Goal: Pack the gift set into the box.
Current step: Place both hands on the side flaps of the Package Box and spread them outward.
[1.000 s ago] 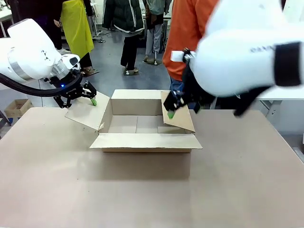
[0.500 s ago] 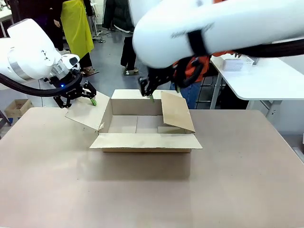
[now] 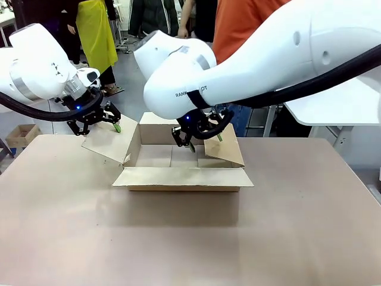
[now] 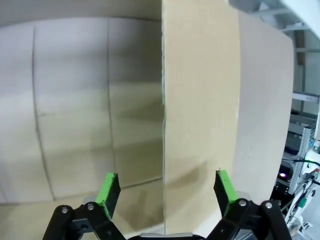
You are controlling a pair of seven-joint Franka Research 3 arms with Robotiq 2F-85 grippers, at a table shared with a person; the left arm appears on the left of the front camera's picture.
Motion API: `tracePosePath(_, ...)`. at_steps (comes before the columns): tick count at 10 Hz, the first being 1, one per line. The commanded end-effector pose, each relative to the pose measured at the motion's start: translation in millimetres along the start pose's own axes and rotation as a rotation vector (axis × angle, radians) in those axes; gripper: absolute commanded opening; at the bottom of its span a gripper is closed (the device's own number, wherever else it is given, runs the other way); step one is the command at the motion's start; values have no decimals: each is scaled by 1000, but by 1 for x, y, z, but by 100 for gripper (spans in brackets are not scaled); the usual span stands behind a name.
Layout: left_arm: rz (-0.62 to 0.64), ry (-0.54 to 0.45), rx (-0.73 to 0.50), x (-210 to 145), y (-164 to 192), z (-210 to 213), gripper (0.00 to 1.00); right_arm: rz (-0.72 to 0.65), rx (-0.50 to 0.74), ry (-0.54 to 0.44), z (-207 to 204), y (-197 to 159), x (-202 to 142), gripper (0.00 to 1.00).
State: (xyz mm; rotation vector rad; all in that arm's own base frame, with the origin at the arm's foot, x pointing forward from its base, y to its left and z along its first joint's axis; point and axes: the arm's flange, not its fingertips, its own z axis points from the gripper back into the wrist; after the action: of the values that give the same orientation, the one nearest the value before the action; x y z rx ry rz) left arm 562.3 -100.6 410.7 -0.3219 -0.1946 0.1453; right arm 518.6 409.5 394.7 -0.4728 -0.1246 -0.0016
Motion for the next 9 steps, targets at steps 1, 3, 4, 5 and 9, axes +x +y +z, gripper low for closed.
tracePosePath(1, 13, -10, 15, 0, -1, 2, 100, -93, -91, -41, -4, 0, 9, 100)
tracePosePath(3, 13, -10, 15, 0, -1, 2, 100, -126, -113, -48, -11, -14, 10, 100)
tracePosePath(4, 13, -10, 15, 0, -1, 2, 100, -153, -115, -62, -7, -28, 9, 100)
tracePosePath(5, 13, -10, 15, 0, -1, 2, 100, -183, -115, -59, -4, -44, 11, 100)
tracePosePath(9, 13, -10, 15, 0, -1, 2, 100, -229, 93, -24, -5, -132, 11, 100)
